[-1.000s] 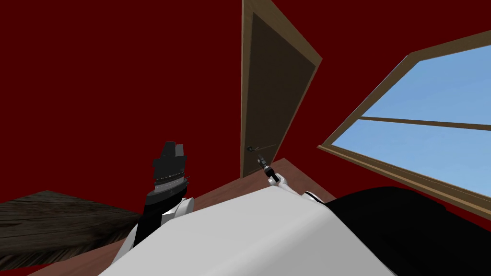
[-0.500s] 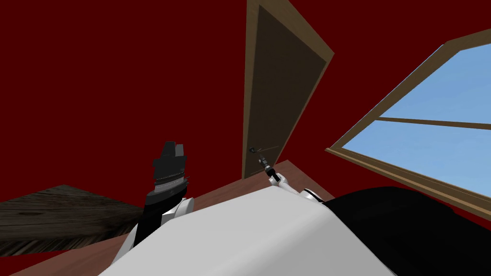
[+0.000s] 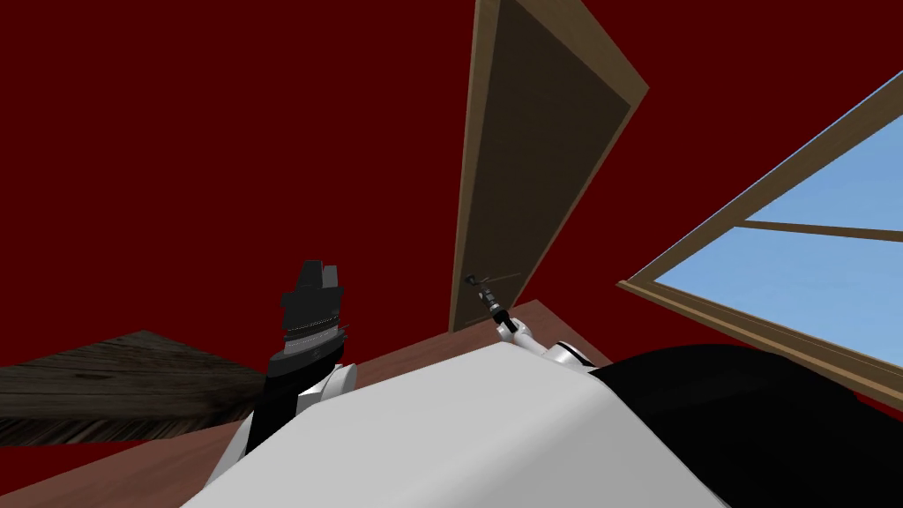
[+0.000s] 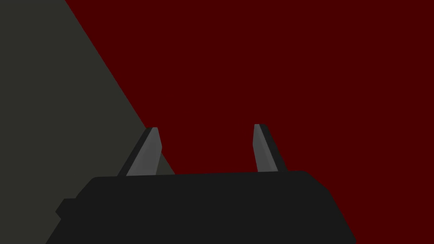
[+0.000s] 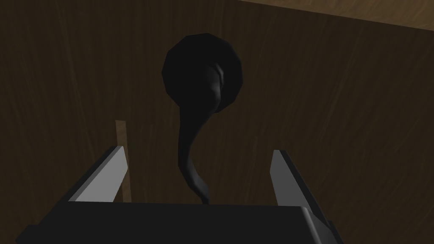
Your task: Pull the door open
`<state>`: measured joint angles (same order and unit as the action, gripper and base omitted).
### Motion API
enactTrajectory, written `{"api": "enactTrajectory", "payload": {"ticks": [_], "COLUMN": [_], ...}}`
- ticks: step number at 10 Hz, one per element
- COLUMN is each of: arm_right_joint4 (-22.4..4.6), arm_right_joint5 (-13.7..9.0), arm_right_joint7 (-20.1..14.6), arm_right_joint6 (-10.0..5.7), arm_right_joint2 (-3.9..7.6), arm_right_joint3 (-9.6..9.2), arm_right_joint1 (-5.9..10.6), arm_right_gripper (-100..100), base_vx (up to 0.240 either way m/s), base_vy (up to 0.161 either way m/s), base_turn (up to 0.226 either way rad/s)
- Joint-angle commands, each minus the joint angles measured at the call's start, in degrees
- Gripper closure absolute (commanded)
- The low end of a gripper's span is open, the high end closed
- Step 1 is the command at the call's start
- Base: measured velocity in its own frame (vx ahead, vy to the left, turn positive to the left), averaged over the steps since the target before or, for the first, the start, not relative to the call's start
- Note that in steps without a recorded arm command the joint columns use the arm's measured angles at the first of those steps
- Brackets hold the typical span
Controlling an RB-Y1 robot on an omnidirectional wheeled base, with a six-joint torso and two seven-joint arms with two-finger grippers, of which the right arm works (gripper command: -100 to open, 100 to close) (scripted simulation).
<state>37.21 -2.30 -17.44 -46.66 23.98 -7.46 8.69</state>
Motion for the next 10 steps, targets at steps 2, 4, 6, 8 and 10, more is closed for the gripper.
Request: {"api": "enactTrajectory", "payload": {"ticks": [2,4,6,8,10], "arm_right_joint4": [-3.7,-6.9,-8.8,-8.1,-8.1], "arm_right_joint5": [-0.4,-0.7,-0.9,-0.8,-0.8], "arm_right_joint7": [-0.4,-0.7,-0.9,-0.8,-0.8], "arm_right_joint6": [-1.71,-3.03,-3.79,-3.43,-3.43], "arm_right_joint2": [0.41,0.79,1.01,0.84,0.84], "arm_right_joint3": [0.70,1.37,1.76,1.62,1.62], "arm_right_joint1": [1.59,2.98,3.77,3.55,3.55], "arm_right_gripper": [-100,-100,-100,100,100], "base_vx": [0.091,0.094,0.137,0.029,-0.021], "base_vy": [0.021,0.007,-0.019,-0.005,0.001], "base_turn": [0.086,0.090,0.035,0.002,-0.001]}}
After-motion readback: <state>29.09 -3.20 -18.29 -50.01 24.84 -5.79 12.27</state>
